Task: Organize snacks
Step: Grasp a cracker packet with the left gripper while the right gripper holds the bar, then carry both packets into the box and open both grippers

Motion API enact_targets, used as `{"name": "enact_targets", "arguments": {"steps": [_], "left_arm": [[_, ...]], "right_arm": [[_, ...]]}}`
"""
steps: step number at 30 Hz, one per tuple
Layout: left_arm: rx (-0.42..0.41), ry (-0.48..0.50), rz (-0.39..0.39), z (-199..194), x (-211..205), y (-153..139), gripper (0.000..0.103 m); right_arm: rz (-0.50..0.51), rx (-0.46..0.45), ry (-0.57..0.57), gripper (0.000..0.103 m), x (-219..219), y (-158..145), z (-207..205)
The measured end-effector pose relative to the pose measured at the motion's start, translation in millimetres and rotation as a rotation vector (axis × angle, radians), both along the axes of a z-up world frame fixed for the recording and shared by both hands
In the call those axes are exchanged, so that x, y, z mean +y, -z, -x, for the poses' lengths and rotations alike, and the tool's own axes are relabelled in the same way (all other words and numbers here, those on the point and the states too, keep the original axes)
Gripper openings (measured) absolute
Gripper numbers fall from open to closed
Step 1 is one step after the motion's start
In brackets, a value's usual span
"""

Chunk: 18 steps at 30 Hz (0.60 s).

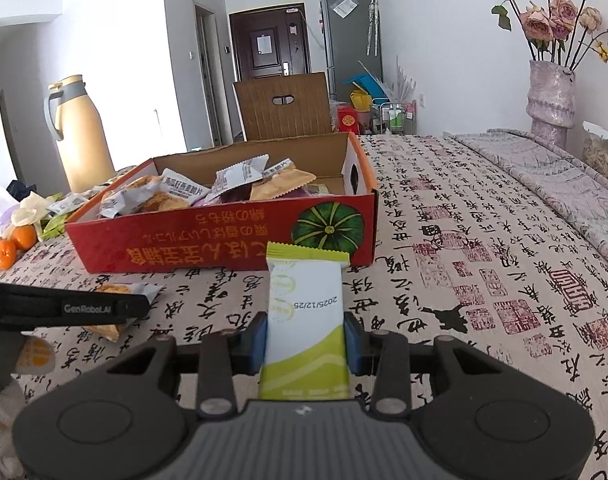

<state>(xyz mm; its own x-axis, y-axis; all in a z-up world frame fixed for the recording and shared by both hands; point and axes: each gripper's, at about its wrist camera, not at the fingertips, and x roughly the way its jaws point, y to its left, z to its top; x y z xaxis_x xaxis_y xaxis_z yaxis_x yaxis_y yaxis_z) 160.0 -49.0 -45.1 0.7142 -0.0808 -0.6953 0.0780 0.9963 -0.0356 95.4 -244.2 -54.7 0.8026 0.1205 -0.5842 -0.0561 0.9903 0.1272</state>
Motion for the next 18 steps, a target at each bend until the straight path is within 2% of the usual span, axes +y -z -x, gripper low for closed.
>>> {"name": "enact_targets", "arguments": {"steps": [8, 18], "left_arm": [[-0.049, 0.016, 0.014, 12, -3, -16, 0.048], [-0.152, 0.045, 0.04, 14, -10, -52, 0.048]], "right_arm": [[0.003, -0.018, -0.005, 0.037, -1, -4, 2], [0.022, -0.088, -0.001, 0.037, -3, -25, -5]]}}
